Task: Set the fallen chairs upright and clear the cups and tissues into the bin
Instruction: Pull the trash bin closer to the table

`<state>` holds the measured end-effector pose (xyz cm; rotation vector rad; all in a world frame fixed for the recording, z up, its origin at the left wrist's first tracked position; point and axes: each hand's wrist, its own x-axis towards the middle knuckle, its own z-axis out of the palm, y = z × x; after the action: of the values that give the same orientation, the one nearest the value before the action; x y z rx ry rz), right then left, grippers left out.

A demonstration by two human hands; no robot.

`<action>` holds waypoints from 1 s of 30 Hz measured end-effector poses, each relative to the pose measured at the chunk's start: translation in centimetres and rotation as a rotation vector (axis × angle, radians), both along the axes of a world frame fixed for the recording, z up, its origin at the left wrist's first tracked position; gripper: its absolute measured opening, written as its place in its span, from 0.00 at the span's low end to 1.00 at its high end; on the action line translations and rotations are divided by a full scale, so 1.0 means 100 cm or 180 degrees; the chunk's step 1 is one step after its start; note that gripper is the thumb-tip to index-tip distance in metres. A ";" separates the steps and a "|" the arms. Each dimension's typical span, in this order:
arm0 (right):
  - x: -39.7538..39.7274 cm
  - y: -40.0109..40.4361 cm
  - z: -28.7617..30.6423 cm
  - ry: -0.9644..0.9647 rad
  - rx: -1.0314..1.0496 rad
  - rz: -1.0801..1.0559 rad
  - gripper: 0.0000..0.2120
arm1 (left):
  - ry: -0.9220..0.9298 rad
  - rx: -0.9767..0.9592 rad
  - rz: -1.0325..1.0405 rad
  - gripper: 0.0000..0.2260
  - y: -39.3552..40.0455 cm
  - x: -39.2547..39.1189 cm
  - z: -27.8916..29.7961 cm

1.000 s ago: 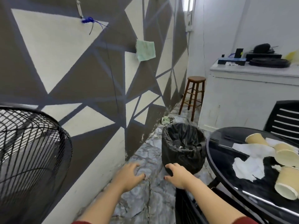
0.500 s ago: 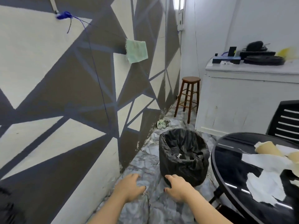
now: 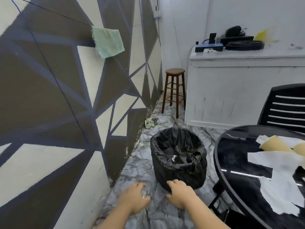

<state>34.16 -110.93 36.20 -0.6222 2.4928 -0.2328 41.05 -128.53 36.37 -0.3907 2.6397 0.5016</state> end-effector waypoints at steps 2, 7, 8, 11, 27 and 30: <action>-0.013 -0.006 -0.002 0.0007 0.0069 -0.0008 0.28 | 0.0025 0.0049 -0.0023 0.27 -0.010 -0.009 -0.004; -0.054 -0.029 -0.004 0.0074 0.0085 -0.0047 0.28 | 0.0038 0.0064 0.0061 0.27 -0.041 -0.049 -0.013; -0.064 -0.034 -0.005 0.0087 0.0079 -0.0077 0.28 | 0.0044 0.0066 0.0044 0.27 -0.047 -0.061 -0.013; -0.099 -0.049 -0.006 0.0081 0.0056 -0.0148 0.28 | 0.0040 0.0064 0.0029 0.28 -0.062 -0.099 -0.010; -0.222 -0.065 0.002 -0.0001 0.0205 -0.0708 0.27 | 0.0237 0.0270 -0.0679 0.28 -0.088 -0.272 0.005; -0.244 -0.063 0.009 0.0047 0.0191 -0.0973 0.27 | 0.0249 0.0294 -0.0949 0.28 -0.089 -0.307 0.006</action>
<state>9.80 -117.26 37.06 -0.2165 2.5914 -0.2662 10.36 -137.43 36.96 0.0527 2.6726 0.5465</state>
